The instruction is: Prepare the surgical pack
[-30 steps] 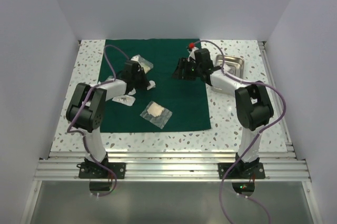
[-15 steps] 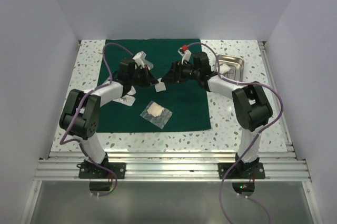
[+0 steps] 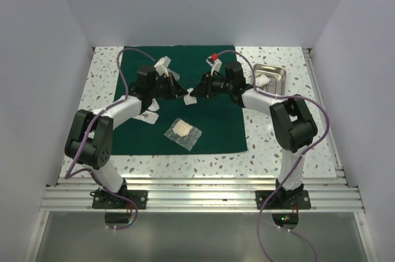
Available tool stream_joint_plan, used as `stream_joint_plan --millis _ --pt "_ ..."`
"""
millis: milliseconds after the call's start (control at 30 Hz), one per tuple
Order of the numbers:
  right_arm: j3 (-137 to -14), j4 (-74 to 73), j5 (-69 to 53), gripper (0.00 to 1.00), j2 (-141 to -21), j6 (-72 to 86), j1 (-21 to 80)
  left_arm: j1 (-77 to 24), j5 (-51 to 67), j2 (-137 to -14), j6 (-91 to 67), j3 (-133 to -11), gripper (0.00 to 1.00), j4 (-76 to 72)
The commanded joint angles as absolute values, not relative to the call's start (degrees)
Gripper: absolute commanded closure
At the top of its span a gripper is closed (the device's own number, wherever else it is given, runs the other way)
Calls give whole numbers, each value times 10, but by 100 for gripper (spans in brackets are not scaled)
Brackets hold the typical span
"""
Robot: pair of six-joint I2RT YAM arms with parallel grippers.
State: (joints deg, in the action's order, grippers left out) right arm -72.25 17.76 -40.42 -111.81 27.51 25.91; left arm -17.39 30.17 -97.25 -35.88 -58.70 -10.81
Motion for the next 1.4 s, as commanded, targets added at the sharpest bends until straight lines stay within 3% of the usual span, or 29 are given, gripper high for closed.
stream_joint_plan --millis 0,33,67,100,133,167,267,367,500,767,1033,1067,1100,1200,1300,1367 --pt "-743 192 -411 74 -1131 281 263 -176 323 -948 -370 -588 100 -140" --pt "-746 192 -414 81 -1132 283 263 -176 323 -947 -371 -590 100 -140" --pt "-747 192 -417 97 -1133 286 263 -176 323 -947 -372 -589 100 -141" --pt "-747 198 -420 100 -1135 294 263 -176 322 -947 -372 -590 98 -141" --pt "-747 198 -418 100 -1135 297 263 -176 317 -947 -371 -591 91 -141" --pt "-746 197 -415 100 -1133 300 262 -176 312 -946 -368 -592 68 -134" --pt "-745 153 -346 100 -1112 291 251 -172 237 -928 -348 -597 31 -99" --pt "-752 95 -297 100 -1095 294 215 -158 140 -910 -330 -606 16 -63" --pt "-739 63 -280 100 -1074 336 141 -134 74 -941 -324 -645 5 -21" --pt "-752 -54 -193 100 -1049 329 10 -98 -12 -1048 -309 -748 2 48" --pt "-779 -98 -119 100 -1068 324 -50 -66 -49 -1158 -296 -848 1 90" --pt "-788 -112 -113 92 -1074 319 -50 -63 -48 -1175 -296 -856 1 93" --pt "-803 -119 -107 76 -1079 314 -50 -62 -45 -1183 -294 -869 1 96" --pt "-813 -128 -84 49 -1081 305 -50 -62 -38 -1201 -294 -883 3 98" --pt "-809 -127 -74 45 -1065 301 -49 -62 -31 -1210 -290 -889 9 90" --pt "-804 -125 -78 45 -1052 301 -49 -62 -15 -1223 -286 -903 21 90"
